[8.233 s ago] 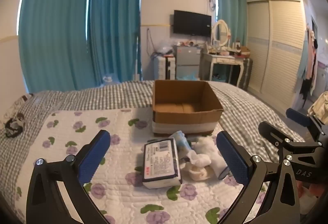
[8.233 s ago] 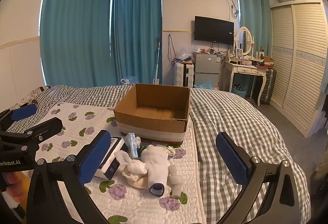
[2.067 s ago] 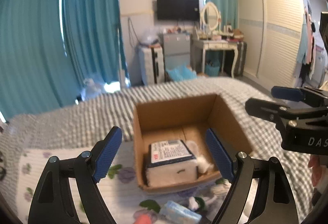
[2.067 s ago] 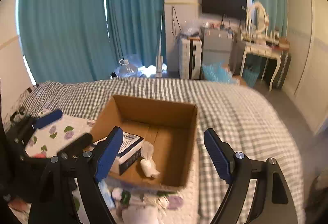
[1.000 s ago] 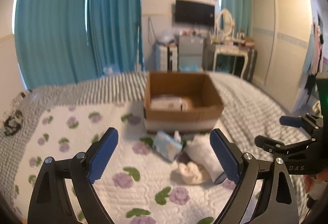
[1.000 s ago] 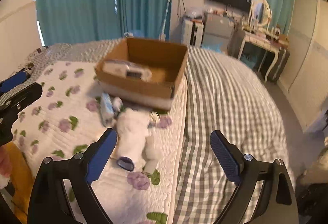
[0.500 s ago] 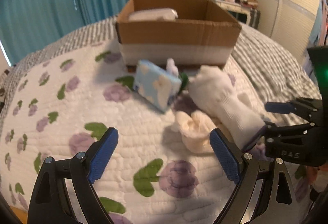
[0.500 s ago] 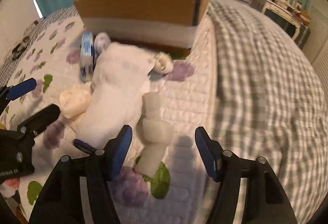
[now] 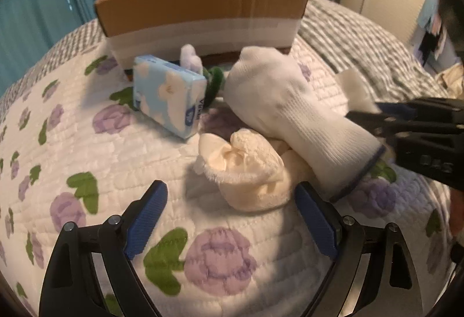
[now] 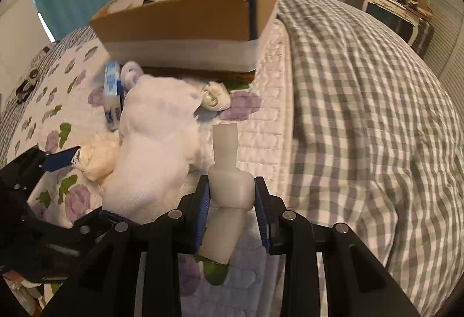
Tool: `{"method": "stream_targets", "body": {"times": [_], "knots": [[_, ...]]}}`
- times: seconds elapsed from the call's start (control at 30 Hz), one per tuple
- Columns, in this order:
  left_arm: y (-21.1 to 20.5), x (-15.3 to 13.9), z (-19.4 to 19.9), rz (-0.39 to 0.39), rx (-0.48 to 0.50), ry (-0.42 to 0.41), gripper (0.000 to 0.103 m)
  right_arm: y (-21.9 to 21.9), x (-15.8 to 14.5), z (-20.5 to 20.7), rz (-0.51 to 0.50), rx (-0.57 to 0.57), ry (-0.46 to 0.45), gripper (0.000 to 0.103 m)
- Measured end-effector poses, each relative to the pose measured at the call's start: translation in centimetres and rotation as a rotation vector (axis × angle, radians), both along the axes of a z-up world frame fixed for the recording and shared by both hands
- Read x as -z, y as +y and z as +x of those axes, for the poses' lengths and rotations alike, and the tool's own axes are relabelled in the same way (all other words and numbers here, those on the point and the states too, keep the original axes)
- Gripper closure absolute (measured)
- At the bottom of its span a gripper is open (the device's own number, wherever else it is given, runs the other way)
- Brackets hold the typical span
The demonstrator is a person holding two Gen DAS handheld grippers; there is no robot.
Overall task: Organize soft objects
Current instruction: 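Grasp the white plastic cylinder with the right tool, then grasp the cream lace cloth with the left tool while the right tool holds the cylinder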
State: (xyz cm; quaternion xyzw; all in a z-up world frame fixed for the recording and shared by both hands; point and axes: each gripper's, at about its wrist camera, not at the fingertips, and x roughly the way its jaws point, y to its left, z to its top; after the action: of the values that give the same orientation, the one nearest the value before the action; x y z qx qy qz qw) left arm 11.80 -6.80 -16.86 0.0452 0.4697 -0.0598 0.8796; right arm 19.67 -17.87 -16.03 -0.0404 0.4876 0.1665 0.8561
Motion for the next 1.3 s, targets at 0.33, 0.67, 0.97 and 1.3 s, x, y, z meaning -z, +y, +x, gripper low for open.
{"method": "stream_targets", "body": {"times": [0.33, 0.67, 0.97, 1.3], "knots": [[-0.1, -0.7, 0.1, -0.065, 0.098, 0.007, 0.072, -0.8, -2.0, -1.4, 0.019, 0.02, -0.03, 0.073], [1.4, -5.3, -2.7, -0.088, 0.072, -0.091, 0.078, 1.0, -6.5, -5.6, -0.006, -0.016, -0.153, 0.073], [1.6, -10.0, -4.8, -0.115, 0.095, -0.192, 0.082, 1.9, -10.9, -8.5, 0.032, -0.011, -0.237, 0.073], [4.0, -18.5, -2.2, -0.134, 0.113, -0.366, 0.082, 4.2, -18.2, -5.2, 0.052, -0.049, -0.348, 0.073]]}}
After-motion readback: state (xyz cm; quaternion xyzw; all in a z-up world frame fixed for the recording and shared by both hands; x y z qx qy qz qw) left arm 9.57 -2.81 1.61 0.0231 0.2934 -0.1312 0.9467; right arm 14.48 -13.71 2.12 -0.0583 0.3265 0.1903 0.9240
